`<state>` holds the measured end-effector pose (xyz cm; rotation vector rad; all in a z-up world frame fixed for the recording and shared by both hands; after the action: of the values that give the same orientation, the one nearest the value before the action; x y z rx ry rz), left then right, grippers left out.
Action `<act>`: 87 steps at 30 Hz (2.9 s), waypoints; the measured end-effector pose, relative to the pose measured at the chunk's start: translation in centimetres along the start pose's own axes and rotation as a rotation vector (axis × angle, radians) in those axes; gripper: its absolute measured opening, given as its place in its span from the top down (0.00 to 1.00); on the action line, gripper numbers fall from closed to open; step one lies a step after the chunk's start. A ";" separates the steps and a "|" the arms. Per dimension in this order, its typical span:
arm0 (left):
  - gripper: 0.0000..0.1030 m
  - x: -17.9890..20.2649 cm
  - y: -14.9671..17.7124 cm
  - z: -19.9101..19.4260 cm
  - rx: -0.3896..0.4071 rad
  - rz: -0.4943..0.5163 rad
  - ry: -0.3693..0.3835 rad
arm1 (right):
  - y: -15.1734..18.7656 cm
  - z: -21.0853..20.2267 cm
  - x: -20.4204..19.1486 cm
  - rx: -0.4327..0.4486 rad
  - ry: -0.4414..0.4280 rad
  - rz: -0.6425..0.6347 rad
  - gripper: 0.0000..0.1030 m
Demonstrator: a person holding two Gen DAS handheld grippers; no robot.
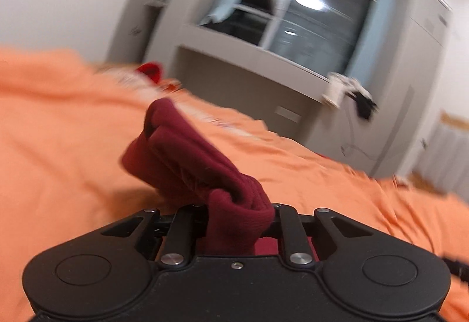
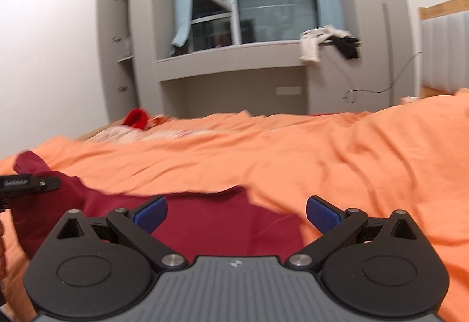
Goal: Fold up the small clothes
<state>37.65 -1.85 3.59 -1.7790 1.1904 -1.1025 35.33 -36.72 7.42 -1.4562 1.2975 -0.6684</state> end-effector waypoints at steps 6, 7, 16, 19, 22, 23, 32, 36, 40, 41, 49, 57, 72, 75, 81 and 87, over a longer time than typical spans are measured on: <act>0.84 9.3 0.6 -1.7 0.058 0.226 0.096 | -0.7 -0.3 5.8 0.020 0.051 0.173 0.00; 0.84 11.0 1.1 -2.2 0.063 0.266 0.118 | -0.7 -0.3 6.7 0.022 0.042 0.208 0.00; 0.84 19.1 10.5 -4.5 0.026 0.611 0.225 | 1.4 0.6 10.9 -0.025 -0.008 0.421 0.00; 0.82 19.1 12.4 -4.6 0.019 0.667 0.223 | 2.0 1.0 11.4 -0.033 -0.039 0.478 0.00; 0.75 18.6 13.3 -4.9 0.010 0.689 0.239 | 2.7 1.6 11.1 -0.035 -0.084 0.531 0.00; 0.69 18.6 13.3 -4.9 0.009 0.698 0.250 | 2.9 1.9 11.0 -0.039 -0.103 0.545 0.00; 0.19 17.9 13.7 -8.1 0.056 0.794 0.400 | 5.0 4.9 8.8 -0.121 -0.246 0.693 0.00; 0.18 17.1 13.6 -8.8 0.114 0.794 0.407 | 5.1 5.6 8.0 -0.095 -0.302 0.697 0.01; 0.26 16.1 12.5 -9.9 0.229 0.770 0.407 | 4.7 6.0 6.6 -0.088 -0.301 0.606 0.17; 0.26 15.9 12.3 -10.0 0.238 0.773 0.411 | 4.8 6.3 6.3 -0.099 -0.304 0.591 0.20; 0.50 14.9 13.4 -9.7 0.219 0.830 0.407 | 6.8 8.2 5.3 -0.205 -0.252 0.548 0.57; 0.84 15.3 13.5 -9.2 0.220 0.816 0.396 | 6.5 7.3 4.3 -0.181 -0.259 0.482 0.89; 0.87 20.3 14.7 -9.8 0.216 0.791 0.470 | 1.9 3.7 7.0 0.010 -0.147 0.383 0.92; 0.87 20.8 16.0 -9.6 0.196 0.827 0.478 | 3.0 3.9 7.5 -0.029 -0.128 0.391 0.92; 0.83 20.5 17.4 -8.8 0.141 0.845 0.498 | 5.3 4.6 7.9 -0.107 -0.084 0.387 0.87; 0.68 19.9 17.4 -8.6 0.081 0.802 0.551 | 6.1 3.8 8.0 -0.118 -0.077 0.375 0.65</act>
<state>28.17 -26.97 -3.47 -0.7747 1.9135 -1.1196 38.60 -42.33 -1.16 -1.2681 1.5176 -0.2900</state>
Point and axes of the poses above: each gripper's, at about its wrist camera, not at the fingertips, and z roughly the way its jaws point, x to its right, y to its underside, the point moved 8 cm from there along z, roughly the way its jaws point, and after that the axes turned 11 degrees about -y, right-handed, at the moved point
